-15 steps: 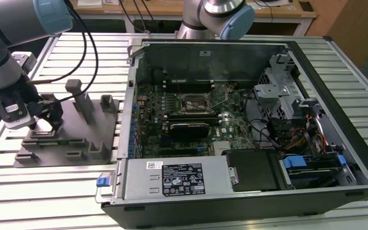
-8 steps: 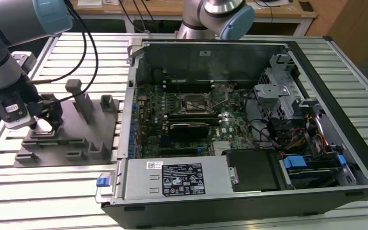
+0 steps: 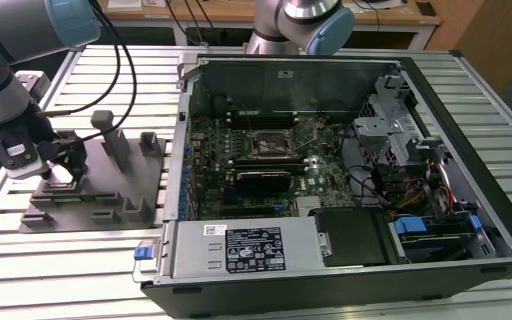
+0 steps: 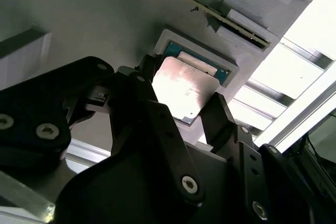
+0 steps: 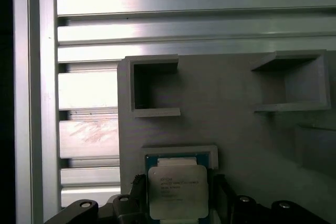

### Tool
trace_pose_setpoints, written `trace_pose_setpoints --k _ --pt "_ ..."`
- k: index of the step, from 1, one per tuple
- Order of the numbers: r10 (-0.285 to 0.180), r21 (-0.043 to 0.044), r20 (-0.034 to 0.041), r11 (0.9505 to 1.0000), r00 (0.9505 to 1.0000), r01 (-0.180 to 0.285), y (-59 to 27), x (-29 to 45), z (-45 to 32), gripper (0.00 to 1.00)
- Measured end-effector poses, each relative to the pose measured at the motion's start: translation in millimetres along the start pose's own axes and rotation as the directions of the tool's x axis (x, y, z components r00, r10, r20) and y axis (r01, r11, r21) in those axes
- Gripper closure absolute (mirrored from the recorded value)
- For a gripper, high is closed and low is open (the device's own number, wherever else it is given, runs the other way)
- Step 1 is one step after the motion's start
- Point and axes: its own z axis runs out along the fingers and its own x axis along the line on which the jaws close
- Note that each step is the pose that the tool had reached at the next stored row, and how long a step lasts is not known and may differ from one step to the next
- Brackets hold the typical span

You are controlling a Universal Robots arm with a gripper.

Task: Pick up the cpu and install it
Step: 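Pick up the cpu and move it towards the insertion slot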

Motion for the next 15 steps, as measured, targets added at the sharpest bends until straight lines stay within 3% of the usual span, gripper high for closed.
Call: trace_pose_setpoints --k 15 --pt "0.000 -0.0001 0.0001 1.0000 1.0000 0.000 -0.1 0.6 1.1 0.38"
